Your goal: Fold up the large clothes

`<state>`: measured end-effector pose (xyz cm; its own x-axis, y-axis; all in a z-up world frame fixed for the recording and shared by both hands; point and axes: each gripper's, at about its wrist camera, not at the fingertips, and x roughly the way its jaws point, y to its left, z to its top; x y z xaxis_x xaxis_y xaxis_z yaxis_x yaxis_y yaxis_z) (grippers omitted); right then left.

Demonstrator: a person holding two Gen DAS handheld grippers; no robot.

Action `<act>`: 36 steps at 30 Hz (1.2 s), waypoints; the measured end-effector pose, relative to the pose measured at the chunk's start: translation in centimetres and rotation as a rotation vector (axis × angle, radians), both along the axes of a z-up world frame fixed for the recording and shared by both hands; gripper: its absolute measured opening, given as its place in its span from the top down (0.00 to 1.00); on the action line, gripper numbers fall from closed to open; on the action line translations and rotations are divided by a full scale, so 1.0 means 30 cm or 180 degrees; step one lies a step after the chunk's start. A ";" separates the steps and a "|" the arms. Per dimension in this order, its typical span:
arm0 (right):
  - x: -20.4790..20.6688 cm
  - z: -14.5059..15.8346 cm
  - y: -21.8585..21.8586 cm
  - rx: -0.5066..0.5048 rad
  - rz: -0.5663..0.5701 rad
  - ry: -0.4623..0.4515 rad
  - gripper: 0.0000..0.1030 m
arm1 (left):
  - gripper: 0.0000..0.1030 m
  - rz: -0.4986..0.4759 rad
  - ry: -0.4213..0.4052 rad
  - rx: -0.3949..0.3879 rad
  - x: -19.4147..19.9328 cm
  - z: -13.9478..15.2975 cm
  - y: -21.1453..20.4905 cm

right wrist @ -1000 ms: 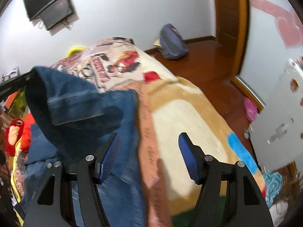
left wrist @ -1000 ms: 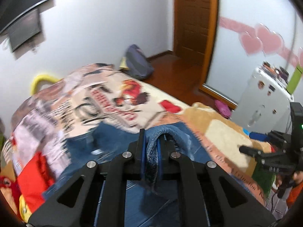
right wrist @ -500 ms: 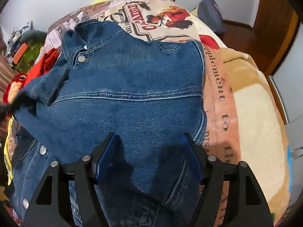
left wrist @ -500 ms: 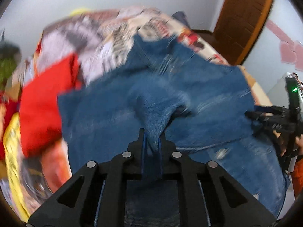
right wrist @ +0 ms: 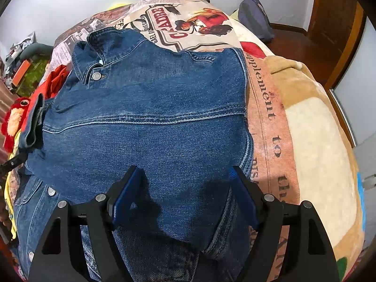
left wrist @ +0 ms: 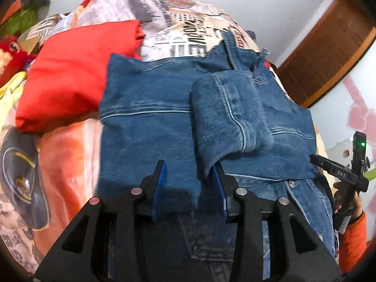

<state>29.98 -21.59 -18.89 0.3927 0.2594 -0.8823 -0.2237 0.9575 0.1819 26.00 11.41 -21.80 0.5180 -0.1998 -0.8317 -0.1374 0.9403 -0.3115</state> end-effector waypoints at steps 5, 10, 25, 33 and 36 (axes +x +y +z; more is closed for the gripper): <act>-0.003 -0.001 0.000 -0.0011 -0.0029 0.0001 0.27 | 0.68 0.0578 0.0067 0.0022 -0.062 -0.021 0.132; -0.004 -0.001 -0.001 -0.0013 -0.0037 0.0010 0.27 | 0.68 0.0790 0.0261 -0.0283 -0.108 -0.067 0.243; 0.012 0.149 0.008 -0.0122 0.0024 -0.0323 0.27 | 0.61 0.0016 -0.0205 0.0415 0.106 0.212 0.071; 0.136 0.293 0.045 -0.0026 0.0101 -0.0667 0.27 | 0.41 -0.0440 -0.0390 0.0618 0.322 0.323 -0.065; 0.192 0.300 0.081 -0.0022 0.0146 -0.0689 0.27 | 0.35 -0.0576 -0.0368 0.0678 0.400 0.318 -0.113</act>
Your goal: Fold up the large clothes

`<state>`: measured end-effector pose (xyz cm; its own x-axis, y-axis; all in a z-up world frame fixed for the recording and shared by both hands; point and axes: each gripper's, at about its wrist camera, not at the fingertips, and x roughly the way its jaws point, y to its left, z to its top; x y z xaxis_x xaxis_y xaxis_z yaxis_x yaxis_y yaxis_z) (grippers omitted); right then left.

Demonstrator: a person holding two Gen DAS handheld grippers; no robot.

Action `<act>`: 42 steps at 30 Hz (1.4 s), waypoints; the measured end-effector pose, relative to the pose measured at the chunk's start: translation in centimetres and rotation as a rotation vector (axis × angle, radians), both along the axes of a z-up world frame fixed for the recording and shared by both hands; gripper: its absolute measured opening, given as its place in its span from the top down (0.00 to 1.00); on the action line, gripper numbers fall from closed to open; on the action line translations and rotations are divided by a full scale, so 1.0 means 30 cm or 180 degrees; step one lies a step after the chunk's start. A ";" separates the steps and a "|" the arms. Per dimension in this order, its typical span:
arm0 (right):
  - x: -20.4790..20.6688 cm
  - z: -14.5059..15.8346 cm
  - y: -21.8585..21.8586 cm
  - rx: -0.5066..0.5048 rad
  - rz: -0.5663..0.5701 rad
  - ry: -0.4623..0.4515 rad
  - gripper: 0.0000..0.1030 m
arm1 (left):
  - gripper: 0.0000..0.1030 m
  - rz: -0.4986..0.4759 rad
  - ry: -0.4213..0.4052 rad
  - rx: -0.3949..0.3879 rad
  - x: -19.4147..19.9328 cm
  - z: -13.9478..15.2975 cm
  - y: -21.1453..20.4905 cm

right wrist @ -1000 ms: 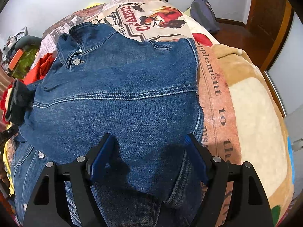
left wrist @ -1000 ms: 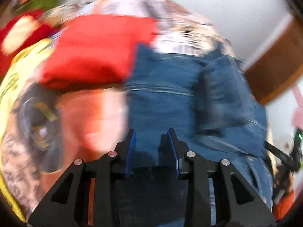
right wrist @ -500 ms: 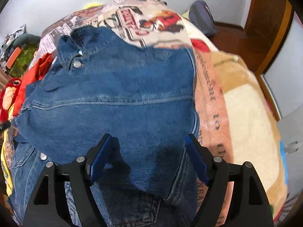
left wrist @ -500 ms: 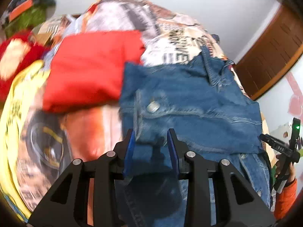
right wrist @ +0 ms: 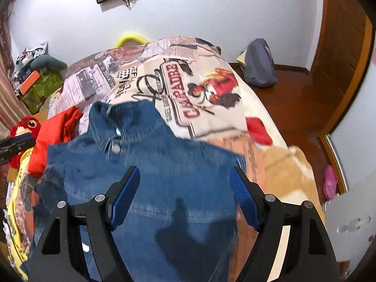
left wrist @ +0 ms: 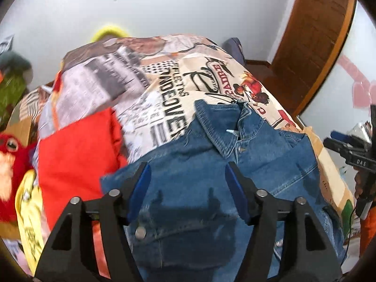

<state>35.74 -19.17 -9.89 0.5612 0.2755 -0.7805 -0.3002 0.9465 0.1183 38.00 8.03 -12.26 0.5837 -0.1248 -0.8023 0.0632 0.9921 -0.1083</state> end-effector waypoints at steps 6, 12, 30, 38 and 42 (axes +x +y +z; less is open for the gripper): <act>0.123 -0.064 0.103 0.0029 0.0183 0.0147 0.27 | 0.33 -0.0168 0.0221 0.0141 0.141 -0.115 -0.061; 0.223 -0.217 0.193 -0.0144 0.0319 0.0434 0.27 | 0.33 -0.0173 0.0482 0.0320 0.247 -0.295 -0.062; 0.302 -0.310 0.243 0.0171 0.0687 0.0569 0.91 | 0.84 -0.0187 0.0606 -0.0411 0.306 -0.392 0.084; 0.282 -0.123 0.252 0.0232 0.0602 0.0100 0.92 | 0.91 -0.0175 0.0163 0.0129 0.303 -0.131 0.004; 0.344 -0.052 0.266 0.0235 0.0492 -0.0110 0.92 | 0.91 -0.0068 0.0006 0.0225 0.371 -0.057 0.008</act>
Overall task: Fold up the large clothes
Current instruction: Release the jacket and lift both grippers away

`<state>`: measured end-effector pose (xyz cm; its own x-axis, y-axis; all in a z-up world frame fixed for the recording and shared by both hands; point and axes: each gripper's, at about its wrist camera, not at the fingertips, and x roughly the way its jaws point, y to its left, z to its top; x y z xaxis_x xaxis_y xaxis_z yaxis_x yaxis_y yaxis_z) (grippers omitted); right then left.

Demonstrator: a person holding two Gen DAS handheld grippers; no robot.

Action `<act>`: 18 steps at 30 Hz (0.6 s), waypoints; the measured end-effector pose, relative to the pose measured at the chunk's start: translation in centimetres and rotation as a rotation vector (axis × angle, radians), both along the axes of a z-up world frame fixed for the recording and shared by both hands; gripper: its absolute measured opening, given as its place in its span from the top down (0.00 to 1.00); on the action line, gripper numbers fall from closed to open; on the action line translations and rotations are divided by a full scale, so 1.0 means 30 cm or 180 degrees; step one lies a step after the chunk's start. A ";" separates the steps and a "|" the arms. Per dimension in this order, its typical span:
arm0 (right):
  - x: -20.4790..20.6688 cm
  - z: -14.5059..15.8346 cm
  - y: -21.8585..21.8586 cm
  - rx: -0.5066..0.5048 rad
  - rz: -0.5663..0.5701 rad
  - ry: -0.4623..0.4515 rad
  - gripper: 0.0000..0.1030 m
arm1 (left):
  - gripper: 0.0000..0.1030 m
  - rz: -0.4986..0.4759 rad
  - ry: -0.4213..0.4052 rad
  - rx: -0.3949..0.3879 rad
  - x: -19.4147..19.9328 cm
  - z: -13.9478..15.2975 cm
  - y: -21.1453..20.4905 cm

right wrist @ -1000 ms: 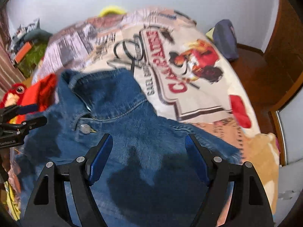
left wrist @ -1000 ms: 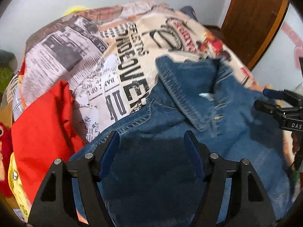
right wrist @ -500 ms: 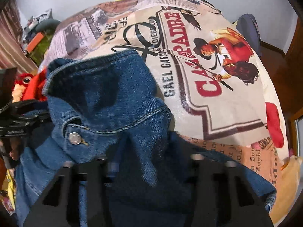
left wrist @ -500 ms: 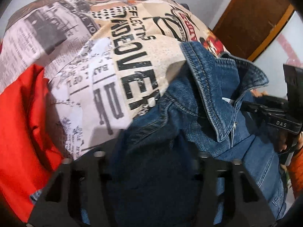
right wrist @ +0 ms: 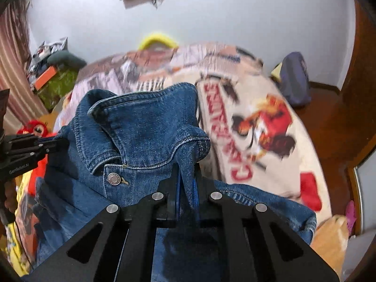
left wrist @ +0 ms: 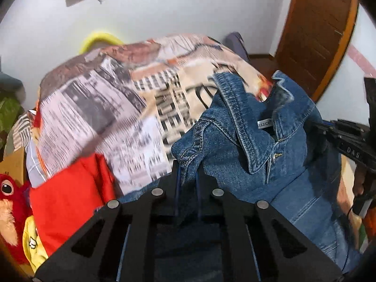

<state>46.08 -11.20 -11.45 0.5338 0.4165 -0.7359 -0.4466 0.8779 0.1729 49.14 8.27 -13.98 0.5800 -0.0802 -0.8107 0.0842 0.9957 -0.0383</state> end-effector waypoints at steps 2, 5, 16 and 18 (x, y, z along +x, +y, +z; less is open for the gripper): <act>0.043 0.008 0.020 -0.0070 -0.0060 -0.0046 0.92 | 0.91 0.0077 -0.0030 0.0027 0.055 -0.001 0.004; 0.122 -0.021 0.054 -0.0138 -0.0139 0.0010 0.92 | 0.90 0.0165 -0.0003 0.0110 0.125 -0.047 0.004; 0.204 -0.197 0.077 -0.0550 -0.0393 0.0168 0.73 | 0.76 0.0502 0.0369 0.0166 0.217 -0.285 0.093; 0.202 -0.196 0.062 -0.0661 -0.0475 0.0230 0.51 | 0.70 0.0496 0.0345 0.0189 0.198 -0.270 0.100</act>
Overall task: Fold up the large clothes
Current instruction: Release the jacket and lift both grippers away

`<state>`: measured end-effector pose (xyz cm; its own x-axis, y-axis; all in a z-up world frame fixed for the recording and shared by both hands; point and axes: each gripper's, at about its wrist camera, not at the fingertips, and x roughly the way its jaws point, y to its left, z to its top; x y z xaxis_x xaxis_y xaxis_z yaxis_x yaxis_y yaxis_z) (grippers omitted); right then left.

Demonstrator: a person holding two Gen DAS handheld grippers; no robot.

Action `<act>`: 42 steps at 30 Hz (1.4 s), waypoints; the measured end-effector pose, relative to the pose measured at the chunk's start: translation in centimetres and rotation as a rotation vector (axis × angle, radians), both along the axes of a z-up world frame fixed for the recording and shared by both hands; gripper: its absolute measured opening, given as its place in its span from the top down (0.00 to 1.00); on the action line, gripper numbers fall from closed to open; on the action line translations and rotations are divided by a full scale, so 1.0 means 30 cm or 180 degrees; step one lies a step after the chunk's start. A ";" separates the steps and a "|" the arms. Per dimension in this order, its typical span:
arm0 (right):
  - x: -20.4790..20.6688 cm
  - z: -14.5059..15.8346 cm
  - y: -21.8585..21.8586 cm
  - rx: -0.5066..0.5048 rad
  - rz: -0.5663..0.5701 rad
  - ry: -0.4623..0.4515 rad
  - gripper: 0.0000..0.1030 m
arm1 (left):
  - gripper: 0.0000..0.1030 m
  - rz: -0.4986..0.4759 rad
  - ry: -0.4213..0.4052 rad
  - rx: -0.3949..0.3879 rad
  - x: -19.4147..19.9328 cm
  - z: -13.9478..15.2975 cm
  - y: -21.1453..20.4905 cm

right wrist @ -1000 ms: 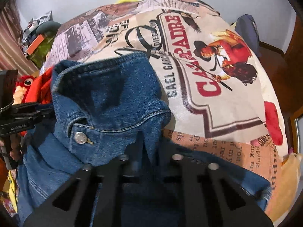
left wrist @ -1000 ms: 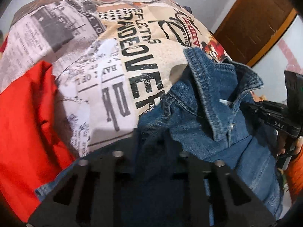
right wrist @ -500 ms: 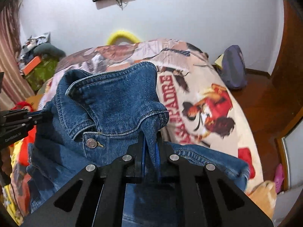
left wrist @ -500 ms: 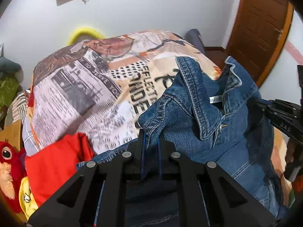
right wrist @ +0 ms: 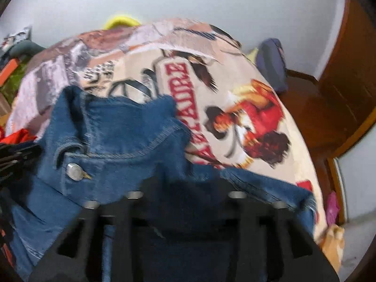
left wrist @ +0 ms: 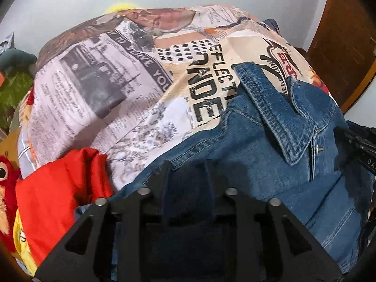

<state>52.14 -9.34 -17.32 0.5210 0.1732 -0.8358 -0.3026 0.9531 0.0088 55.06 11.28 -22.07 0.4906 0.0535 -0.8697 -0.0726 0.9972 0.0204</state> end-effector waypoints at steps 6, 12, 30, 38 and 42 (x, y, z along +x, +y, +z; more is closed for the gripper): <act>-0.089 0.105 -0.054 -0.0250 0.0134 -0.0173 0.49 | 0.46 -0.0134 -0.0149 0.0112 -0.123 0.137 0.018; -0.263 0.252 -0.135 -0.0279 0.0198 -0.0459 0.26 | 0.39 -0.0141 -0.0265 0.0235 -0.300 0.274 0.051; -0.725 0.360 -0.292 -0.0169 0.0309 -0.0488 0.23 | 0.34 -0.0171 -0.0188 -0.0026 -0.874 0.359 0.044; -0.816 0.219 -0.352 -0.0152 0.0173 -0.0072 0.23 | 0.29 -0.0090 0.0298 -0.0372 -1.029 0.169 0.081; -0.843 0.150 -0.390 -0.0022 0.0081 0.0193 0.23 | 0.29 -0.0048 0.0599 -0.0627 -1.076 0.046 0.086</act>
<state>26.85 -21.05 -12.82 0.4650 0.1797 -0.8669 -0.3259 0.9452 0.0212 22.79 13.86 -20.69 0.3187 -0.1320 -0.9386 -0.0710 0.9842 -0.1625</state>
